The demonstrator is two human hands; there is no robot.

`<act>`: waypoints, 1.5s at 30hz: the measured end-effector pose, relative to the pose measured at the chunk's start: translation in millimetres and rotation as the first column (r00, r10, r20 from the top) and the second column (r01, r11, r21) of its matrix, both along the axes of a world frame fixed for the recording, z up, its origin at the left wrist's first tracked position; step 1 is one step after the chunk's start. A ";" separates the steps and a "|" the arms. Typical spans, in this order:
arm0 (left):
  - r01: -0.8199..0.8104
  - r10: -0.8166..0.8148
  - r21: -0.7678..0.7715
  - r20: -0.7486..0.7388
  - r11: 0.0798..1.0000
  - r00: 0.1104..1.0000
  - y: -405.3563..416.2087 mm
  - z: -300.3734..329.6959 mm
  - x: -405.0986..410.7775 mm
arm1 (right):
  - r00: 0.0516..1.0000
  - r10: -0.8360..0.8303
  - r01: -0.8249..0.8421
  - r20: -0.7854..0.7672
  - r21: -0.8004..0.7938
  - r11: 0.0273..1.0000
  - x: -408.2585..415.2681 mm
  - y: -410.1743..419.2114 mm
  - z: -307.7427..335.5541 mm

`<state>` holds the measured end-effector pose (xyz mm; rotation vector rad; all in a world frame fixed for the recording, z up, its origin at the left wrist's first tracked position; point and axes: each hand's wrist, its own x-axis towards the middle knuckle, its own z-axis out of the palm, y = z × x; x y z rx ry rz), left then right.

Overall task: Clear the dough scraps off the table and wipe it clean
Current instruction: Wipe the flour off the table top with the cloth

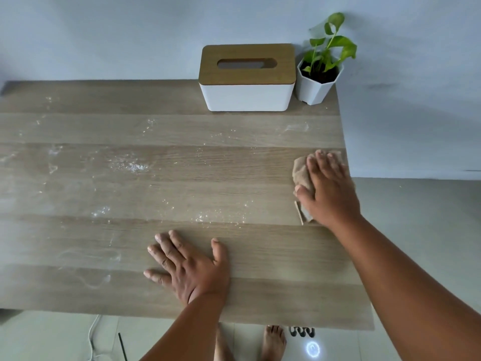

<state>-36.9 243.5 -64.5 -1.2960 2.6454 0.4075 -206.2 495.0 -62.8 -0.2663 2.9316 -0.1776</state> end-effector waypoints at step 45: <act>0.012 -0.012 -0.033 0.009 0.999 1.000 -0.7 -5.0 0.3 | 0.998 -0.067 0.067 0.018 0.026 0.997 -78.5 -113.5 -1.2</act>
